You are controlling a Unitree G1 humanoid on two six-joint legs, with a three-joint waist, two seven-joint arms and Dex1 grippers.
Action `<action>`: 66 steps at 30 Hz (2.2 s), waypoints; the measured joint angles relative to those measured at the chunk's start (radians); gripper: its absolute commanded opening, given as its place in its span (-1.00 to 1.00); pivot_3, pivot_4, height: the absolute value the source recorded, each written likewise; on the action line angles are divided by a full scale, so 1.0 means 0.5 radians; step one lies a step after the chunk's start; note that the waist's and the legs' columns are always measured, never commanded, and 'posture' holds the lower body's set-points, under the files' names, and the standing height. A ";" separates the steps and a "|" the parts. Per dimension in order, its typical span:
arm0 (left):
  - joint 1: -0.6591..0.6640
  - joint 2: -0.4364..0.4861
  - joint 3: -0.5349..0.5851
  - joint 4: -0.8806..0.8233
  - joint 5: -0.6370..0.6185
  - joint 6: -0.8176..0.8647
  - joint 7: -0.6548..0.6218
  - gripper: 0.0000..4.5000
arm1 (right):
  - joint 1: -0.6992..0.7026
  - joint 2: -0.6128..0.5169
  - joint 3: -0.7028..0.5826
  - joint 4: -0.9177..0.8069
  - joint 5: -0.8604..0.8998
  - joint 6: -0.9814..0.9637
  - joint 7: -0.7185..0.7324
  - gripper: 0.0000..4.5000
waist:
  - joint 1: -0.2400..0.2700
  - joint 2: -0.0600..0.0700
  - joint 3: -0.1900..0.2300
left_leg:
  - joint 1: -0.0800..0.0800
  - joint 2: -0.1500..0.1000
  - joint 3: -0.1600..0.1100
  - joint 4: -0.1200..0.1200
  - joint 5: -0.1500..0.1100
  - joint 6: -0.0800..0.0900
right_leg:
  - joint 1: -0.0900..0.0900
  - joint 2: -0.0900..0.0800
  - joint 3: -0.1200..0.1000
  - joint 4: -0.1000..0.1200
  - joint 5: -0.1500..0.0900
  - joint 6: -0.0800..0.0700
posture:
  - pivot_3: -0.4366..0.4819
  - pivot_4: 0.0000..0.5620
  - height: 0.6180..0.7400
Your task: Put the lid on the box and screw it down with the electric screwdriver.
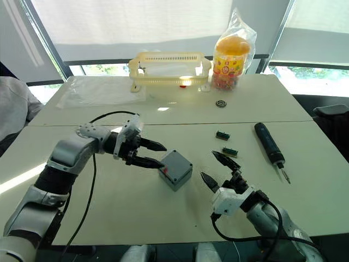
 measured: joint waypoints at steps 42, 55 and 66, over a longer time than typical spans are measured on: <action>-0.346 -0.381 -0.124 1.427 0.635 -1.082 -0.105 0.41 | -0.041 0.157 0.169 -0.803 1.300 1.783 0.515 -0.79 | 0.002 -0.002 0.005 | -0.029 -0.001 -0.003 0.003 -0.001 0.002 | -0.025 0.002 -0.006 -0.004 0.009 0.012 | -0.05 -0.47 1.00; -0.343 -0.381 -0.109 1.390 0.636 -1.069 -0.074 0.41 | -0.082 0.184 0.265 -0.768 1.243 1.783 0.537 -0.79 | 0.001 -0.002 0.005 | -0.029 -0.001 -0.003 0.004 -0.001 0.002 | -0.027 0.002 -0.006 0.002 0.009 0.013 | -0.05 -0.47 1.00; -0.292 -0.356 -0.109 1.335 0.636 -1.053 -0.099 0.41 | -0.082 0.187 0.276 -0.767 1.235 1.783 0.559 -0.79 | -0.001 -0.002 0.005 | -0.029 -0.001 -0.003 0.004 -0.001 0.002 | -0.030 0.002 -0.006 0.009 0.009 0.013 | -0.05 -0.47 1.00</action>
